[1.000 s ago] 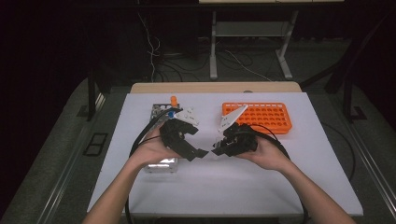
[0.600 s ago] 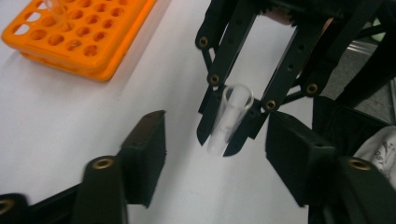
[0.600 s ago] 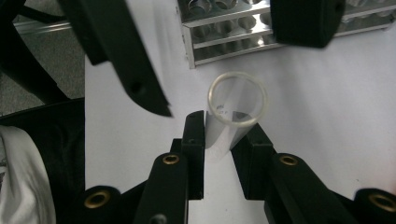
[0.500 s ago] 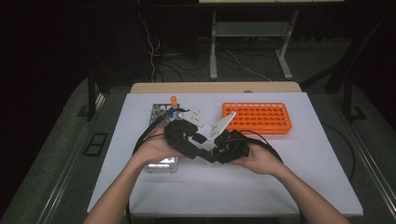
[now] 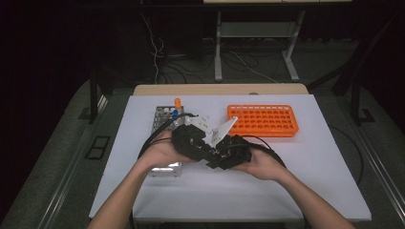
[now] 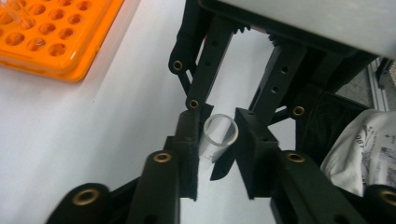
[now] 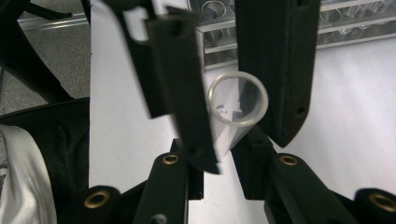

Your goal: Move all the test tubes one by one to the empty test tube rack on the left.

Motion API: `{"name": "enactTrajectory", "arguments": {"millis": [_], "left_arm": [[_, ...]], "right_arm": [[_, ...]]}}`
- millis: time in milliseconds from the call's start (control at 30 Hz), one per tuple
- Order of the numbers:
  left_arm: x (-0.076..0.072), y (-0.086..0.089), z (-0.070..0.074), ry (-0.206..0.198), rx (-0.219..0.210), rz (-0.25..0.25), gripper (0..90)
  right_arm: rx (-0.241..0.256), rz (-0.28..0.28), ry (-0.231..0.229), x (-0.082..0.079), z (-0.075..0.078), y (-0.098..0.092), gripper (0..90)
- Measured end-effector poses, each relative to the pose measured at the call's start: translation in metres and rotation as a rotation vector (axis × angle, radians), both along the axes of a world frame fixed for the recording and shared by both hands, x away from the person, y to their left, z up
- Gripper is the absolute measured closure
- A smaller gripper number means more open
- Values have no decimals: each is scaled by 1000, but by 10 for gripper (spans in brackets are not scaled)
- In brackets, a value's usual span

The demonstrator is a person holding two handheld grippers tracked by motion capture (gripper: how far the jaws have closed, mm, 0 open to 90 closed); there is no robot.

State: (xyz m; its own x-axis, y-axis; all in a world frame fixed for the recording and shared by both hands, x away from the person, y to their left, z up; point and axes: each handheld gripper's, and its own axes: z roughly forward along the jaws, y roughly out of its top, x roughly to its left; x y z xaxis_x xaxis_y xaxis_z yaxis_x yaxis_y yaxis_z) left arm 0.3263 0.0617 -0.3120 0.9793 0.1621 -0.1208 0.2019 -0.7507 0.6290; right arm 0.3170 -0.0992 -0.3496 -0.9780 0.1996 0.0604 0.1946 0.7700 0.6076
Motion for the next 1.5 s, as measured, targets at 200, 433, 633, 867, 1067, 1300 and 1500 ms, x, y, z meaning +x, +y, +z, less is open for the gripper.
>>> {"name": "enactTrajectory", "arguments": {"millis": [200, 433, 633, 867, 1067, 1300, 1500], "left_arm": [[0, 1, 1, -9, 2, -2, 734], [1, 5, 4, -17, -7, 19, 743], [3, 10, 11, -31, -21, 36, 743], [8, 20, 22, -53, -32, 81, 743], [14, 30, 29, -68, -33, 117, 743], [21, 42, 36, -91, -33, 172, 743], [29, 55, 41, -104, -34, 227, 744]], "right_arm": [[6, 1, 5, 0, -1, 1, 744], [20, -30, 14, 1, 2, -4, 683], [36, -59, 13, 4, 5, -13, 600], [74, -120, -5, 7, 9, -30, 435], [123, -202, -2, 13, 13, -49, 204], [178, -285, 19, 19, 16, -70, 1], [203, -315, 27, 21, 16, -87, 1]]}}
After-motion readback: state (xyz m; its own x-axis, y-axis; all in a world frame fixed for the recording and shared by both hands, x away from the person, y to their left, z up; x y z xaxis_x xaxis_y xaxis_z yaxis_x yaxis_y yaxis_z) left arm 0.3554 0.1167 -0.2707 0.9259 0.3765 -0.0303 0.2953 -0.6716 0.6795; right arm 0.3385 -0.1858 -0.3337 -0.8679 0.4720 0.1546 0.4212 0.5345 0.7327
